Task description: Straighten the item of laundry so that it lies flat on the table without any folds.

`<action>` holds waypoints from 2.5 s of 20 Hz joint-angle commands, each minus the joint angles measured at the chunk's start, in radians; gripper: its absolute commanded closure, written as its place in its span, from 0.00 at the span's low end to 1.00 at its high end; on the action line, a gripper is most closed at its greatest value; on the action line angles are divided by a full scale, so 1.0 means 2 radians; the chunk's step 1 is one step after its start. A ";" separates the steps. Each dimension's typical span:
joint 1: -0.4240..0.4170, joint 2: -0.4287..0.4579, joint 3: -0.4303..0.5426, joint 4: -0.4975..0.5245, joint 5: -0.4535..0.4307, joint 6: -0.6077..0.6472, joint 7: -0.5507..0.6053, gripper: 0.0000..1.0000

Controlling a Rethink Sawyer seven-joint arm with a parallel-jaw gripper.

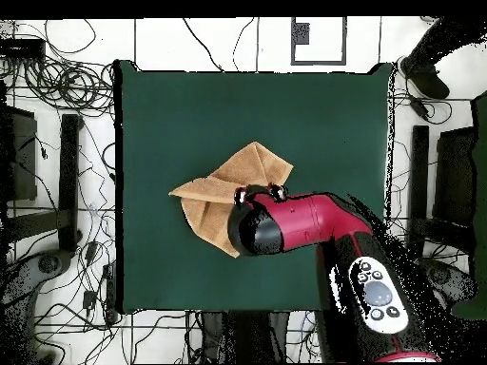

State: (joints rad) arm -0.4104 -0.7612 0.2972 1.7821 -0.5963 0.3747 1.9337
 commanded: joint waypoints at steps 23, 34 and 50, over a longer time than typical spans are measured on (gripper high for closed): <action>-0.043 0.058 0.179 -0.020 -0.148 0.117 -0.326 0.00; -0.057 0.051 0.197 -0.025 -0.150 0.126 -0.358 0.00; -0.064 0.102 0.187 -0.024 -0.171 0.108 -0.346 0.00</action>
State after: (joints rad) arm -0.5435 -0.6387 0.6018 1.7500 -0.8859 0.5167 1.5164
